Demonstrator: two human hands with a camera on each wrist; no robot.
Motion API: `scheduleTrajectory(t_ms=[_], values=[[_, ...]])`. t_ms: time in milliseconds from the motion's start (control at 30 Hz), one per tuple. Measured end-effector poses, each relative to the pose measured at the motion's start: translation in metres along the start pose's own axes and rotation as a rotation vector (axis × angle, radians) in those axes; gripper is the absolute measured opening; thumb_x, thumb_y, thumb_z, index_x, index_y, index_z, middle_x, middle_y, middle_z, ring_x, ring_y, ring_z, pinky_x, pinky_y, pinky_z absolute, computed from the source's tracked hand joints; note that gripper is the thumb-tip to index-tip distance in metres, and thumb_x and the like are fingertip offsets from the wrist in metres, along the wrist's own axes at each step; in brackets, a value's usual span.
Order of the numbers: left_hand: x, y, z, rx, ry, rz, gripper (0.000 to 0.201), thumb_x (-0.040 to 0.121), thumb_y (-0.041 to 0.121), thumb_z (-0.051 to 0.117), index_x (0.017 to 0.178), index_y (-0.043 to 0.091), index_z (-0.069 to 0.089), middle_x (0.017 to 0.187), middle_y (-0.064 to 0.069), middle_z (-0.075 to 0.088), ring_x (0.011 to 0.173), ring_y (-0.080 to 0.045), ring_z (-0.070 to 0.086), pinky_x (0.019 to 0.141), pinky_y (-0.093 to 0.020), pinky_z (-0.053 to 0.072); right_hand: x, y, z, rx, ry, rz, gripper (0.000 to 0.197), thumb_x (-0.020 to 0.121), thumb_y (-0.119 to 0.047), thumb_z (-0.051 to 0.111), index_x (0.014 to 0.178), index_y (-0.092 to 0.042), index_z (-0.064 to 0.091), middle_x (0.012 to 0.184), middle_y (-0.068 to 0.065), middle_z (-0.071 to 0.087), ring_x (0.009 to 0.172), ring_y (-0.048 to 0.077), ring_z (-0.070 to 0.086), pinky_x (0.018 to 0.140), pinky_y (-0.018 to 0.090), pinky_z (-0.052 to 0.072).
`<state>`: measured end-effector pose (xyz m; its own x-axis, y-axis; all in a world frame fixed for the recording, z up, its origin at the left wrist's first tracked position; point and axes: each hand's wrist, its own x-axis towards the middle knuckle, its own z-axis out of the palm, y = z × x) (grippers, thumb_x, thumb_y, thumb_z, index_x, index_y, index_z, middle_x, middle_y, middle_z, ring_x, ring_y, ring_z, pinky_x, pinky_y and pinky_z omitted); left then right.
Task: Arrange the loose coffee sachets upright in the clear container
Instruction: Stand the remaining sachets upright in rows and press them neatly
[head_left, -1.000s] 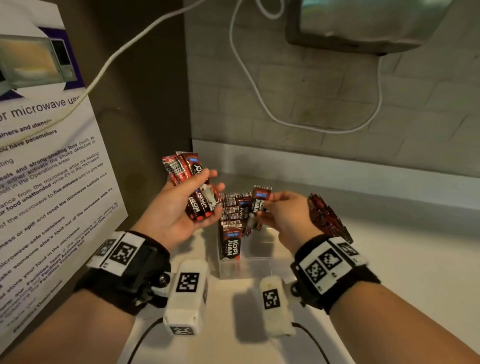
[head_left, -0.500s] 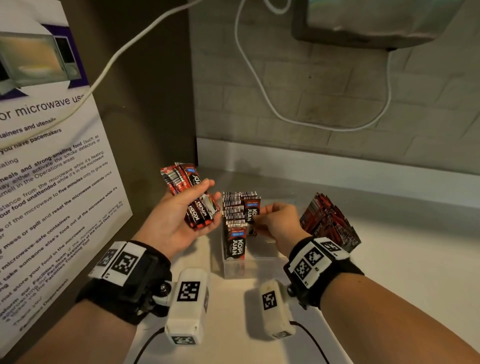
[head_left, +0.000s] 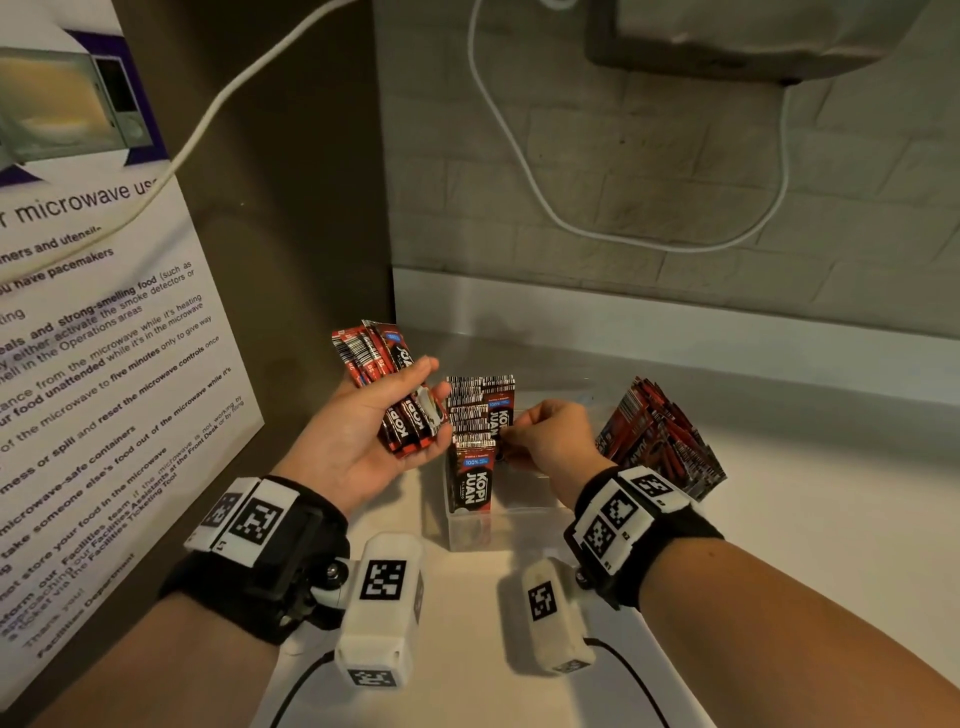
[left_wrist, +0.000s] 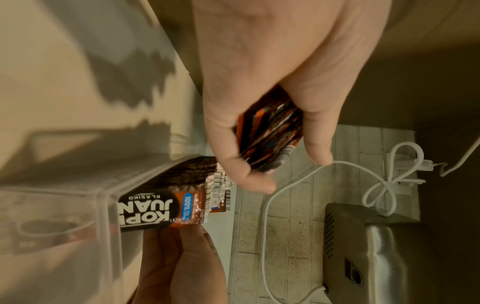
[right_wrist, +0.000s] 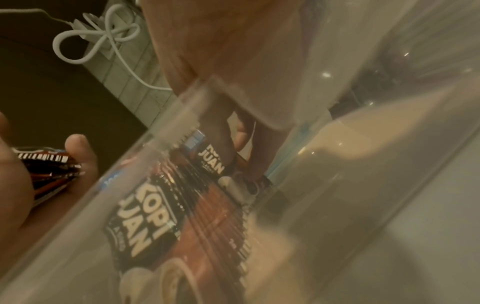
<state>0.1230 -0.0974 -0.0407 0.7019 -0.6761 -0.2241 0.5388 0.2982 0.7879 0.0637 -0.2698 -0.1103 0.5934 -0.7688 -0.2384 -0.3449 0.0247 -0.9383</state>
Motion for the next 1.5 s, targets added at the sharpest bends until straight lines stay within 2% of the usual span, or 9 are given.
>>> scheduleTrajectory(t_ms=[167, 367, 500, 633, 767, 967, 1067, 1167, 1500], values=[[0.000, 0.002, 0.000, -0.001, 0.007, -0.006, 0.022, 0.073, 0.017, 0.071, 0.094, 0.011, 0.067, 0.084, -0.006, 0.071, 0.078, -0.014, 0.068, 0.056, -0.030, 0.056, -0.008, -0.008, -0.010, -0.085, 0.047, -0.027, 0.024, 0.074, -0.007, 0.078, 0.070, -0.011, 0.055, 0.077, 0.013, 0.068, 0.067, 0.029, 0.069, 0.071, 0.049, 0.059], [0.001, 0.002, 0.005, 0.013, -0.015, -0.046, 0.021, 0.088, 0.014, 0.059, 0.106, 0.008, 0.067, 0.100, -0.016, 0.072, 0.078, -0.020, 0.071, 0.055, -0.031, 0.056, -0.027, -0.041, -0.032, -0.074, 0.190, -0.302, 0.024, 0.078, -0.015, 0.069, 0.065, -0.015, 0.049, 0.068, 0.004, 0.057, 0.065, 0.023, 0.057, 0.062, 0.035, 0.050], [0.002, -0.006, 0.016, 0.061, -0.039, -0.044, 0.017, 0.089, 0.012, 0.060, 0.103, 0.009, 0.067, 0.098, -0.016, 0.073, 0.074, -0.024, 0.073, 0.055, -0.034, 0.059, -0.041, -0.055, -0.038, -0.059, 0.090, -0.314, 0.018, 0.078, -0.012, 0.071, 0.072, -0.012, 0.054, 0.068, 0.004, 0.057, 0.056, 0.017, 0.053, 0.049, 0.025, 0.042], [0.003, -0.013, 0.023, 0.112, -0.069, -0.024, 0.017, 0.087, 0.006, 0.061, 0.103, 0.011, 0.065, 0.085, -0.015, 0.074, 0.071, -0.030, 0.073, 0.053, -0.041, 0.059, -0.066, -0.071, -0.039, 0.109, -0.200, -0.265, 0.018, 0.081, -0.024, 0.073, 0.086, -0.010, 0.063, 0.070, 0.001, 0.062, 0.051, 0.011, 0.055, 0.047, 0.022, 0.041], [0.005, -0.016, 0.025, 0.173, -0.092, 0.019, 0.016, 0.086, 0.004, 0.063, 0.093, 0.017, 0.069, 0.085, -0.011, 0.074, 0.071, -0.027, 0.073, 0.052, -0.039, 0.058, -0.073, -0.074, -0.039, 0.039, -0.309, -0.321, 0.013, 0.078, -0.009, 0.074, 0.087, -0.004, 0.066, 0.058, -0.001, 0.061, 0.040, 0.006, 0.049, 0.039, 0.020, 0.037], [0.004, -0.008, 0.017, 0.134, -0.024, 0.035, 0.027, 0.070, 0.012, 0.072, 0.097, 0.010, 0.066, 0.081, -0.008, 0.074, 0.071, -0.017, 0.073, 0.055, -0.039, 0.060, -0.053, -0.064, -0.055, 0.214, -0.093, -0.202, 0.020, 0.081, 0.006, 0.068, 0.076, -0.008, 0.054, 0.059, 0.005, 0.065, 0.043, 0.010, 0.057, 0.041, 0.020, 0.047], [0.008, -0.002, 0.008, 0.069, 0.049, 0.067, 0.046, 0.060, 0.014, 0.075, 0.104, 0.012, 0.063, 0.085, -0.005, 0.075, 0.077, -0.018, 0.074, 0.053, -0.037, 0.058, -0.045, -0.050, -0.056, 0.083, -0.073, -0.088, 0.021, 0.081, 0.010, 0.064, 0.072, -0.003, 0.051, 0.081, 0.017, 0.066, 0.067, 0.023, 0.067, 0.063, 0.031, 0.060], [0.011, 0.000, 0.005, 0.056, 0.068, 0.070, 0.035, 0.065, 0.014, 0.074, 0.098, 0.013, 0.064, 0.087, -0.004, 0.074, 0.078, -0.018, 0.073, 0.053, -0.036, 0.057, -0.039, -0.036, -0.042, -0.070, -0.076, -0.014, 0.025, 0.079, 0.014, 0.064, 0.070, -0.006, 0.051, 0.089, 0.022, 0.065, 0.081, 0.035, 0.069, 0.076, 0.046, 0.059], [0.010, -0.002, 0.002, 0.069, 0.071, 0.060, 0.035, 0.062, 0.015, 0.075, 0.095, 0.014, 0.064, 0.083, -0.003, 0.074, 0.077, -0.017, 0.073, 0.056, -0.038, 0.058, -0.020, -0.023, -0.008, -0.089, -0.068, 0.065, 0.029, 0.079, 0.010, 0.067, 0.064, -0.009, 0.051, 0.080, 0.018, 0.065, 0.080, 0.034, 0.069, 0.076, 0.045, 0.059]])
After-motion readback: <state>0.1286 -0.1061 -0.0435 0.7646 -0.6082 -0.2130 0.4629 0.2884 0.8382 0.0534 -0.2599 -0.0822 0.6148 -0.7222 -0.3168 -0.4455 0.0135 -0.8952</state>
